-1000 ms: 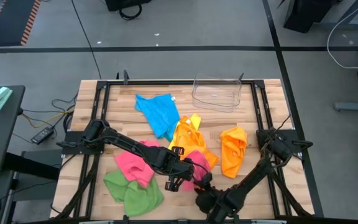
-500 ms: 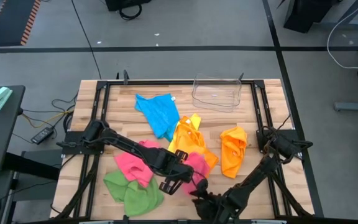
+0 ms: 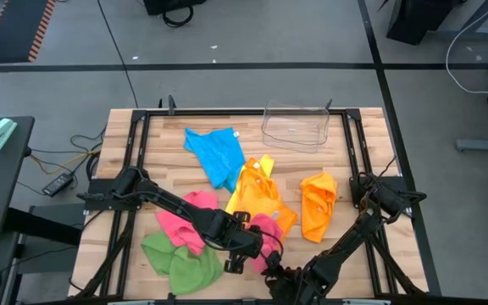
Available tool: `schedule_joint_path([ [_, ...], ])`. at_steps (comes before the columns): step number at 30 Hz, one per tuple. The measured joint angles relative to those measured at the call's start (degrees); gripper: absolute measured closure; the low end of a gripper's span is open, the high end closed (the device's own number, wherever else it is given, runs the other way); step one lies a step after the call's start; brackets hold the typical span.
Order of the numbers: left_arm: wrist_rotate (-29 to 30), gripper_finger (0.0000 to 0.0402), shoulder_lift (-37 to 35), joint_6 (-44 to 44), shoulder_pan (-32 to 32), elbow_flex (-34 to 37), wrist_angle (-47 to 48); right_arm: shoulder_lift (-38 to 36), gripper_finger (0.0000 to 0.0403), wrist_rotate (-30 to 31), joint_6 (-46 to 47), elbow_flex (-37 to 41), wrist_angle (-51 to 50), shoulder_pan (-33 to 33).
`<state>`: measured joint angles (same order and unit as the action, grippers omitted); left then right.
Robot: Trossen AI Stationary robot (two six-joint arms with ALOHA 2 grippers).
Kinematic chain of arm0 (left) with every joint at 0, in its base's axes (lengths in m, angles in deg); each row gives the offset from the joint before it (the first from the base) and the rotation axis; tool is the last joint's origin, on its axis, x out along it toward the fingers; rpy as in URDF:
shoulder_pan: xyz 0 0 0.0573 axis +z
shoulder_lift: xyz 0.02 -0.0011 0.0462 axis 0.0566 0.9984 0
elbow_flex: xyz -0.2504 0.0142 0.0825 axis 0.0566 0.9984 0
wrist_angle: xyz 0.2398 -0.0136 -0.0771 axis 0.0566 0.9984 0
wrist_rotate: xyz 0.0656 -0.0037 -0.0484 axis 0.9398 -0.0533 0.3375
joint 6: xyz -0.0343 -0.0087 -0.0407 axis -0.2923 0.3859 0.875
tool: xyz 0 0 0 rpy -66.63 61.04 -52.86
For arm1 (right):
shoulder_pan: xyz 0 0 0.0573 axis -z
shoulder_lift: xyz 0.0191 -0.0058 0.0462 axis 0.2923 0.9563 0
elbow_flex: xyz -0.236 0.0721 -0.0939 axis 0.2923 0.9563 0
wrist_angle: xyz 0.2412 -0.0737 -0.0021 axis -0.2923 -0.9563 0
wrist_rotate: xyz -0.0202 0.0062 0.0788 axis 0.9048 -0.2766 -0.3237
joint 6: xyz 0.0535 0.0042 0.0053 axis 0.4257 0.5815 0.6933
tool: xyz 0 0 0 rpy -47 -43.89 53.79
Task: Fold microfiber towels
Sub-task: Fold the top pink microfiber cloth
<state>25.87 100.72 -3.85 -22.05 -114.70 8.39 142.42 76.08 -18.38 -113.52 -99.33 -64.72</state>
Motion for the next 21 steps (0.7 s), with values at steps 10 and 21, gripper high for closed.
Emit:
schedule_joint_path([
  [10,0.01,0.0365,0.01,5.99,1.61,3.42,-2.7,-0.07,0.0217,5.56,-6.38,0.0,4.91,0.29],
  [21,-0.06,0.038,0.01,7.46,2.28,3.39,-4.13,-0.09,0.0218,3.96,-9.21,-0.04,9.69,3.7],
])
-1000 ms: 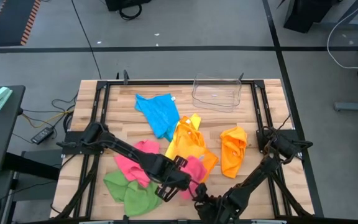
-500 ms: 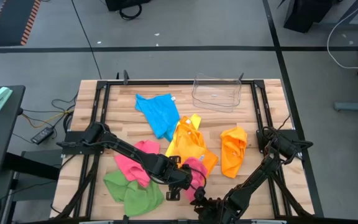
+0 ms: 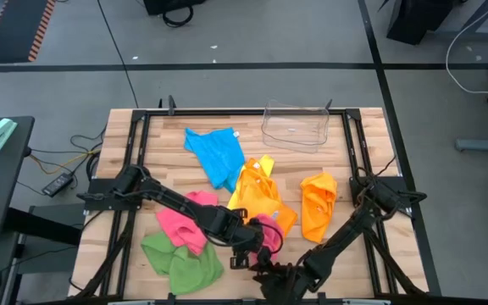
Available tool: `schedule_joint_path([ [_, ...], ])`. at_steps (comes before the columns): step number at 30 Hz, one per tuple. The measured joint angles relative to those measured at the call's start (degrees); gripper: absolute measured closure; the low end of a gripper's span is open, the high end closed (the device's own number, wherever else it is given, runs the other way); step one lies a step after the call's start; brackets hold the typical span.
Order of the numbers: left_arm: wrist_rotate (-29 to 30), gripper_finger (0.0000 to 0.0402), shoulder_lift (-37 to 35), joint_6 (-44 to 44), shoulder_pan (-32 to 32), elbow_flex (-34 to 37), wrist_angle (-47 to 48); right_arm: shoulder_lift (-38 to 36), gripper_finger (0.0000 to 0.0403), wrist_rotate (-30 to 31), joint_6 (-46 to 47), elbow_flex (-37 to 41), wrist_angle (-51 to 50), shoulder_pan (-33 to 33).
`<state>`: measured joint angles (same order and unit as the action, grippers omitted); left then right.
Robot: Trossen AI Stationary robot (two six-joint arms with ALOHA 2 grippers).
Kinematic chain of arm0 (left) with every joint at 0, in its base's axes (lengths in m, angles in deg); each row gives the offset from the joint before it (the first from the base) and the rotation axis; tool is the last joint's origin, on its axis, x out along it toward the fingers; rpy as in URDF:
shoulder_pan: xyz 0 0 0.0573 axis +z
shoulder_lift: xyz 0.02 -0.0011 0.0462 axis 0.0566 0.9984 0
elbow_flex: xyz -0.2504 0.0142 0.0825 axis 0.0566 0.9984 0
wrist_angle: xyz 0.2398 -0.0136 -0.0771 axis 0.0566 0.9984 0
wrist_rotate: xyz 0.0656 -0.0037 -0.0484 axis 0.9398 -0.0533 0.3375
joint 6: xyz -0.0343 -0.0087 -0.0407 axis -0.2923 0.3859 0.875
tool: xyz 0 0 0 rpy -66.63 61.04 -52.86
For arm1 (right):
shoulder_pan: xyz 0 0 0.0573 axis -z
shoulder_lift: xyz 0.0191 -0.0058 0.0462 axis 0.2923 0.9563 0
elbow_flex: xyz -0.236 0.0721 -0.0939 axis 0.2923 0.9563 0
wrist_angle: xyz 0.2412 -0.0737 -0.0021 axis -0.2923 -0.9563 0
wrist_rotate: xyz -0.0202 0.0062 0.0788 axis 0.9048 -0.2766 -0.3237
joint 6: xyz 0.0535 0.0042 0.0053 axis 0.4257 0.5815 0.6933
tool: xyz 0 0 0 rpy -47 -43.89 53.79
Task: Fold microfiber towels
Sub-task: Fold the top pink microfiber cloth
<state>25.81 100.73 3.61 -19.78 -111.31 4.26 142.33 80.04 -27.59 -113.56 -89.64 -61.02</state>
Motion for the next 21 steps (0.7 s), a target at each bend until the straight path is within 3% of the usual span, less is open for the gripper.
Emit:
schedule_joint_path([
  [8,0.03,0.0364,-0.02,0.89,0.74,0.0,0.67,-0.02,0.0233,-0.91,3.56,0.0,-1.91,2.13],
  [21,-3.68,0.0372,-0.07,-1.24,-0.46,0.0,0.64,-0.04,0.0242,4.31,20.51,-0.01,-21.11,-0.91],
])
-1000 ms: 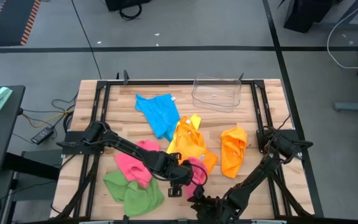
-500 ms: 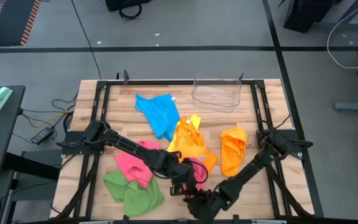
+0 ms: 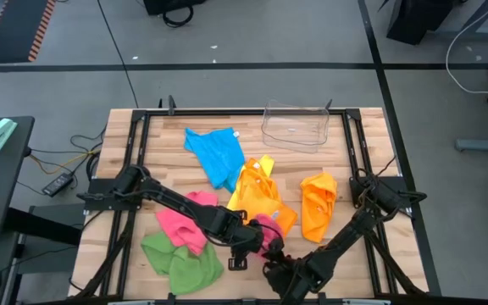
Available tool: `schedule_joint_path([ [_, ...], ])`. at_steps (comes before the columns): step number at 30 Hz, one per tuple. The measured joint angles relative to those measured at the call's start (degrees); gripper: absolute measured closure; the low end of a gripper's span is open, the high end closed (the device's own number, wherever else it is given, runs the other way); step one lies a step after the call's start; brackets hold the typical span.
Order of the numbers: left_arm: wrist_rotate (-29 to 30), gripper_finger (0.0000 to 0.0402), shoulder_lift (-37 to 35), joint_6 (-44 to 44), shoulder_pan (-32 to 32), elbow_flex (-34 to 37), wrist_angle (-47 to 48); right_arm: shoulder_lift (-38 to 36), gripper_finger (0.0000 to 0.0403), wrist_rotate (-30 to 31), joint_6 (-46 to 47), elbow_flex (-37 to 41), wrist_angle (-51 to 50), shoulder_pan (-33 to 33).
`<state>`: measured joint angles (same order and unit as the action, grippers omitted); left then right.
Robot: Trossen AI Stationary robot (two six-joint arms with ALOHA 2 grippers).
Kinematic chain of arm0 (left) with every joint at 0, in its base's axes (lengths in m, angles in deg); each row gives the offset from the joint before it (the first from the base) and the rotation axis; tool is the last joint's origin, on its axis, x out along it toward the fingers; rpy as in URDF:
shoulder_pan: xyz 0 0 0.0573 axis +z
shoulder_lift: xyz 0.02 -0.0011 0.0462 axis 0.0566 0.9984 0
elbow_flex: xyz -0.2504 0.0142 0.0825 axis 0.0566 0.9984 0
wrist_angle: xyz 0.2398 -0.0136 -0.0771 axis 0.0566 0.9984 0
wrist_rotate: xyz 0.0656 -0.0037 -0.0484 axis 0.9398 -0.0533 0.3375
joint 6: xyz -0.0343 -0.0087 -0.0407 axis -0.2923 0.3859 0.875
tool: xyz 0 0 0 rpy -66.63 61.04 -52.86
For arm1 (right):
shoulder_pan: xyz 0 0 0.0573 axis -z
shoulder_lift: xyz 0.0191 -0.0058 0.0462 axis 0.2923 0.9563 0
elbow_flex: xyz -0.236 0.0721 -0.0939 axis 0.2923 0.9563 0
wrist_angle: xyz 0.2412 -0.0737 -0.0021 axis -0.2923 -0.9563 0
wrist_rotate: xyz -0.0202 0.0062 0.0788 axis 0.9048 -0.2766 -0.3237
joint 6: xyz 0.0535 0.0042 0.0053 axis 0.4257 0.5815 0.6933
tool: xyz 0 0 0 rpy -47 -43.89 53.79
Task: Fold microfiber towels
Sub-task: Fold the top pink microfiber cloth
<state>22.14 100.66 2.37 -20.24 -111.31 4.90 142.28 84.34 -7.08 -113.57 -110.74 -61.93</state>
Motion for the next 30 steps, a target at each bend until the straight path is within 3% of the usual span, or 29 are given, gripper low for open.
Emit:
schedule_joint_path([
  [11,-1.56,0.0377,0.0,-1.65,-0.52,0.0,1.18,-1.7,0.0242,3.32,3.23,-0.02,-1.18,-1.39],
  [18,-2.0,0.0364,0.0,-1.94,-1.3,0.0,3.18,-1.62,0.0242,2.19,-1.08,-0.02,7.32,-1.51],
  [25,-1.06,0.0368,0.0,-18.32,-2.19,0.0,4.29,-1.57,0.024,0.87,-4.31,-0.02,8.69,-2.24],
  [30,0.85,0.0363,0.0,-19.9,-3.04,0.0,5.17,-1.56,0.0227,-0.79,-4.71,-0.02,7.21,-1.98],
])
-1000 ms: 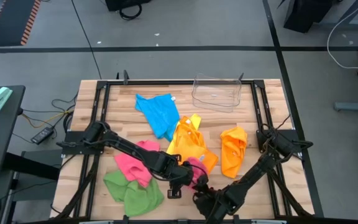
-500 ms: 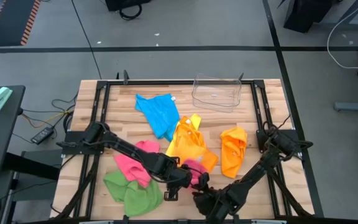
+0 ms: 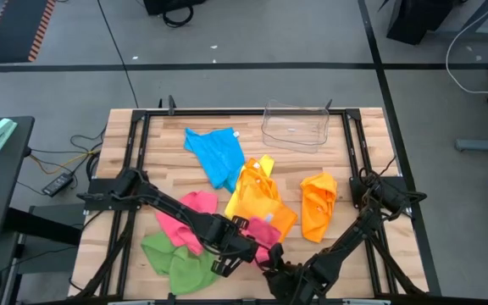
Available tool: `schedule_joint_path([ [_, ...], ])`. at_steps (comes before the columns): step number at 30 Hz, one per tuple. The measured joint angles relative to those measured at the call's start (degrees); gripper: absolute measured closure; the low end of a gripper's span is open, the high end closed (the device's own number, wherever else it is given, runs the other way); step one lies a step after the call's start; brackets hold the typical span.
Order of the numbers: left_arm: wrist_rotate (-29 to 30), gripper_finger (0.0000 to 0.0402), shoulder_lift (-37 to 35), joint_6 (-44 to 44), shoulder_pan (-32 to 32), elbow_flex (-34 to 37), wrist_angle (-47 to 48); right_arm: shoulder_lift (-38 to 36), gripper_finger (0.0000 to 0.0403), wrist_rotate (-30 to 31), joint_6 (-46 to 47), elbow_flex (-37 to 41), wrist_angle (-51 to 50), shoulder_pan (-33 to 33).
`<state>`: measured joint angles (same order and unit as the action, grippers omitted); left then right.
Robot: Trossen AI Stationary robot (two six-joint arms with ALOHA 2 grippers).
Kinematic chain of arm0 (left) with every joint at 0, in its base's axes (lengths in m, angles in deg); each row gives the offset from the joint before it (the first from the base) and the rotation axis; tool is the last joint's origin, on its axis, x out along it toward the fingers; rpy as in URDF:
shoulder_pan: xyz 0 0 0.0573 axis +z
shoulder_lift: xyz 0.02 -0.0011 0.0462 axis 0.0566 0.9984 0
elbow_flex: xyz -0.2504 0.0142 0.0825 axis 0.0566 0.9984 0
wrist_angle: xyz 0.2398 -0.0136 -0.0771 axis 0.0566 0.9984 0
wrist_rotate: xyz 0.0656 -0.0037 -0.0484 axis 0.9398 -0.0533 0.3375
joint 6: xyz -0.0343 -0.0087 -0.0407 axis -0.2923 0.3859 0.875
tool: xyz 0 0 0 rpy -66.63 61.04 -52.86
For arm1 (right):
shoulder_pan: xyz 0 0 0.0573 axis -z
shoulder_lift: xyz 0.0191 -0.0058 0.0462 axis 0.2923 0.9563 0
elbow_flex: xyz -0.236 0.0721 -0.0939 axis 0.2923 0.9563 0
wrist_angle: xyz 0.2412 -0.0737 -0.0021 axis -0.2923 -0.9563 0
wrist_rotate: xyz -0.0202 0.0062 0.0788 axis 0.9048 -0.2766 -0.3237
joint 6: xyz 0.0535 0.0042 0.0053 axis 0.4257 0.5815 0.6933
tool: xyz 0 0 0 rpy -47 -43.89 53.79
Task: Fold microfiber towels
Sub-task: Fold the top pink microfiber cloth
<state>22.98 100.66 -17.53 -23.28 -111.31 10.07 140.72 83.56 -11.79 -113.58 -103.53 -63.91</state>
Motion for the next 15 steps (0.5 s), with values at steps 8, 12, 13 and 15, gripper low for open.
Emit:
schedule_joint_path([
  [8,0.1,0.0335,0.0,2.16,-2.07,0.0,2.74,-0.75,0.0216,0.78,0.87,0.0,-1.16,-0.15],
  [12,-1.1,0.0332,0.0,4.73,-3.41,0.0,2.9,-0.74,0.0216,-1.28,0.75,0.02,-1.14,-0.03],
  [13,-1.18,0.0334,0.0,5.45,-3.75,0.0,2.92,-0.74,0.0216,-2.33,0.31,0.02,-1.21,0.14],
  [15,-1.18,0.0339,0.52,7.66,-4.39,-0.09,2.59,-0.74,0.0217,-4.18,-0.03,0.02,-1.32,0.64],
])
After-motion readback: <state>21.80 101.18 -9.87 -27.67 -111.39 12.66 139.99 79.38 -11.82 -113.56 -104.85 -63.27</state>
